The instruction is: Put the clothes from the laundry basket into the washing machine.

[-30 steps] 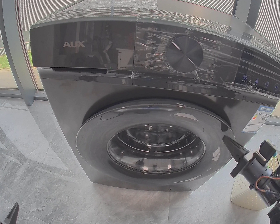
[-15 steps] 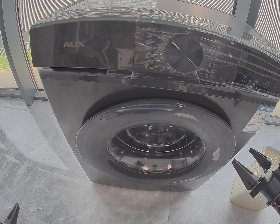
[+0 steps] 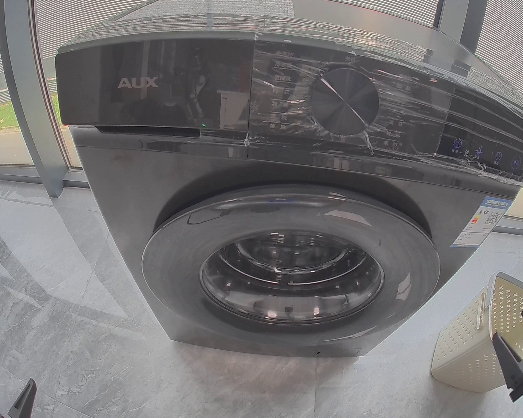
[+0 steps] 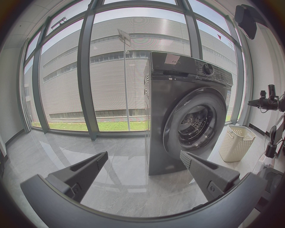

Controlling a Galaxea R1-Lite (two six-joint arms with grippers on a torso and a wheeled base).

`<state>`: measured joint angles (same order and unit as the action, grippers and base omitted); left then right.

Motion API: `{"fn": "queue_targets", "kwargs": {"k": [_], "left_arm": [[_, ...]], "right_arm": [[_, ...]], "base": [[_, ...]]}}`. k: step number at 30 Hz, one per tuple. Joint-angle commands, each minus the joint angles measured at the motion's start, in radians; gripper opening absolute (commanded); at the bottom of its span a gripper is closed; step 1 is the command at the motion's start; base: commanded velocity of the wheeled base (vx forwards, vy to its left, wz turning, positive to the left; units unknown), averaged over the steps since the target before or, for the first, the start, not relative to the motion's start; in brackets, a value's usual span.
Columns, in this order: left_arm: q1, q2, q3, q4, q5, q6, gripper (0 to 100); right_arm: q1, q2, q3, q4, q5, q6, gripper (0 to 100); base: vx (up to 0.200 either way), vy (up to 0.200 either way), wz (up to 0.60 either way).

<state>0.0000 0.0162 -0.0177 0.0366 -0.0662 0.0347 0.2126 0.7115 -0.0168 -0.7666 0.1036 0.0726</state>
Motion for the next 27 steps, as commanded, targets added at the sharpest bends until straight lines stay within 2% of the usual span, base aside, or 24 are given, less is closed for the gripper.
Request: {"fn": "queue_targets", "kwargs": {"k": [1, 4, 7, 9, 11, 13, 16, 19, 20, 21, 22, 27], "left_arm": [[0.000, -0.015, 0.018, 0.000, 0.003, 0.004, 100], [0.000, -0.013, 0.018, 0.000, 0.003, 0.004, 100], [0.000, -0.015, 0.018, -0.001, 0.003, 0.004, 100], [0.000, -0.015, 0.018, -0.001, 0.003, 0.004, 100], [0.000, -0.013, 0.018, 0.000, 0.003, 0.005, 100], [0.000, -0.015, 0.018, 0.000, 0.003, 0.011, 100], [0.002, -0.013, 0.018, 0.000, 0.000, 0.014, 100], [0.003, -0.013, 0.018, 0.000, 0.002, 0.017, 100], [0.002, -0.013, 0.018, 0.000, 0.002, 0.017, 100], [0.002, -0.013, 0.018, 0.000, 0.002, 0.017, 100], [0.002, -0.013, 0.018, -0.001, 0.002, 0.019, 100], [0.002, -0.013, 0.018, -0.001, 0.002, 0.017, 100]], "right_arm": [[-0.111, -0.488, 0.017, 0.291, 0.001, -0.014, 100], [-0.116, -0.621, 0.017, 0.406, -0.001, -0.016, 100], [-0.117, -0.636, 0.017, 0.425, -0.005, -0.007, 100], [-0.127, -0.630, 0.017, 0.423, -0.061, 0.000, 100], [-0.185, -0.650, 0.017, 0.469, -0.078, -0.008, 100], [-0.232, -0.698, 0.017, 0.569, -0.058, -0.013, 100], [-0.217, -0.711, 0.017, 0.693, -0.074, -0.008, 100], [-0.217, -0.711, 0.017, 0.704, -0.111, -0.014, 100], [-0.217, -0.711, 0.017, 0.736, -0.125, -0.033, 100], [-0.219, -0.711, 0.017, 0.747, -0.127, -0.040, 100], [-0.219, -0.711, 0.017, 0.780, -0.124, -0.073, 100], [-0.216, -0.710, 0.017, 0.764, -0.122, -0.073, 100]], "base": [[0.000, 0.000, 0.00], [0.000, 0.000, 0.00], [0.000, 0.000, 0.00], [0.000, 0.000, 0.00], [0.000, 0.000, 0.00], [0.000, 0.000, 0.00], [0.000, 0.000, 0.00], [0.000, 0.000, 0.00], [0.000, 0.000, 0.00], [0.000, 0.000, 0.00], [0.000, 0.000, 0.00], [0.000, 0.000, 0.00]]}}
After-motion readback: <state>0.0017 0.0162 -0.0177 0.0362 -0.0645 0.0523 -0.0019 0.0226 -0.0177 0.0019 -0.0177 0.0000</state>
